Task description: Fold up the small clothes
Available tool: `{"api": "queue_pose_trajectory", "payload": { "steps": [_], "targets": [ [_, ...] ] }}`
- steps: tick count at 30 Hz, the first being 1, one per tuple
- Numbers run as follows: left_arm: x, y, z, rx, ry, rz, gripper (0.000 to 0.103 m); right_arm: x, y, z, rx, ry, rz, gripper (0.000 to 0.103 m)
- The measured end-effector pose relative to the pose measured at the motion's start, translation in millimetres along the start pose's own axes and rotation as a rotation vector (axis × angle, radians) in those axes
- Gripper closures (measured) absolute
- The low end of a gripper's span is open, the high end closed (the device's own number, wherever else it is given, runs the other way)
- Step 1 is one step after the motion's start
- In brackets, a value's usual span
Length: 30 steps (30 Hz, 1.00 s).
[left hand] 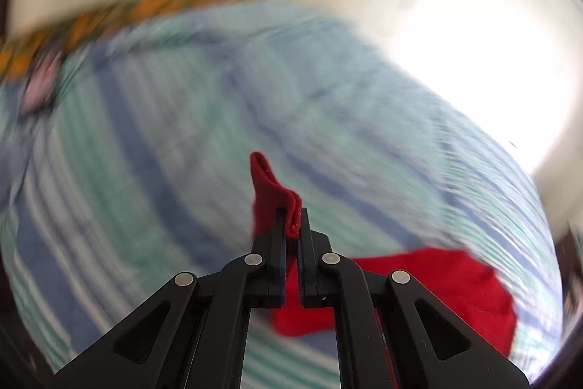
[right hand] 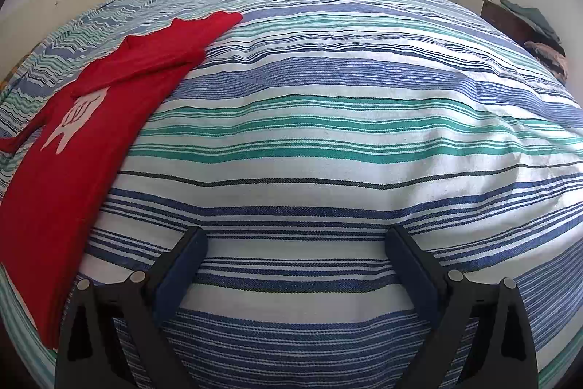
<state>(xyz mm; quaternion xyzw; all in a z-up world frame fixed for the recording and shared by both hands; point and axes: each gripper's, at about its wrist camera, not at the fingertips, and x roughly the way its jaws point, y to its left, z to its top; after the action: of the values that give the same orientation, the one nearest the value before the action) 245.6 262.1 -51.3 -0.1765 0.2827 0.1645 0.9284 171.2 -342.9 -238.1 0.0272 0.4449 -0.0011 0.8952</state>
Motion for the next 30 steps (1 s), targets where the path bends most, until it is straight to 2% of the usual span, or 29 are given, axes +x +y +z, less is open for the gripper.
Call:
{"api": "queue_pose_trajectory", "payload": {
  "steps": [3,5,7,8,9,10,11,14,15,16,18,21,23,25,27,28,30],
  "targets": [
    [-43,-116,-20,0.205,-0.092,-0.185,0.1,0,0,0,0.0,0.0,0.0,0.005],
    [-51,-191,-54,0.308,-0.09,-0.287,0.098,0,0,0,0.0,0.001,0.0,0.005],
    [-44,-246,-102,0.385,0.001,-0.348,0.089,0,0,0,0.0,0.0,-0.001,0.005],
    [-35,-269,-132,0.426,0.091,-0.366,0.083,0,0,0,0.0,0.0,0.0,0.005],
    [-27,-285,-162,0.469,0.185,-0.358,0.07,0,0,0,-0.001,0.001,0.0,0.005],
    [-22,-293,-192,0.51,0.269,-0.347,0.069,0,0,0,-0.001,0.001,0.0,0.005],
    [-24,-292,-221,0.552,0.335,-0.341,0.069,0,-1,0,-0.001,0.002,0.0,0.005],
    [-51,-252,-262,0.632,0.381,-0.367,0.066,0,-1,0,-0.001,0.002,0.001,0.005],
    [-54,-248,-254,0.642,0.384,-0.356,0.058,0,-1,0,0.0,0.0,0.002,0.005],
    [-64,-225,-254,0.639,0.381,-0.337,0.049,0,-1,0,0.0,0.0,0.003,0.005],
    [-66,-180,-229,0.595,0.369,-0.284,0.037,0,-1,0,0.001,0.0,0.004,0.005],
    [-69,-102,-195,0.472,0.344,-0.159,0.034,0,-2,2,0.005,0.02,0.009,0.005],
    [-68,-55,-176,0.374,0.313,-0.069,0.034,-4,-1,16,0.0,0.078,-0.002,0.006],
    [-69,-18,-170,0.285,0.272,-0.001,0.033,-19,9,36,-0.001,0.079,0.005,0.026],
    [-66,9,-173,0.222,0.249,0.063,0.033,-31,29,64,0.016,0.072,0.137,0.027],
    [-61,18,-176,0.198,0.258,0.086,0.033,-32,46,84,0.024,0.084,0.24,0.028],
    [-55,31,-177,0.13,0.29,0.09,0.033,-22,82,121,0.019,0.13,0.395,0.032]
  ]
}}
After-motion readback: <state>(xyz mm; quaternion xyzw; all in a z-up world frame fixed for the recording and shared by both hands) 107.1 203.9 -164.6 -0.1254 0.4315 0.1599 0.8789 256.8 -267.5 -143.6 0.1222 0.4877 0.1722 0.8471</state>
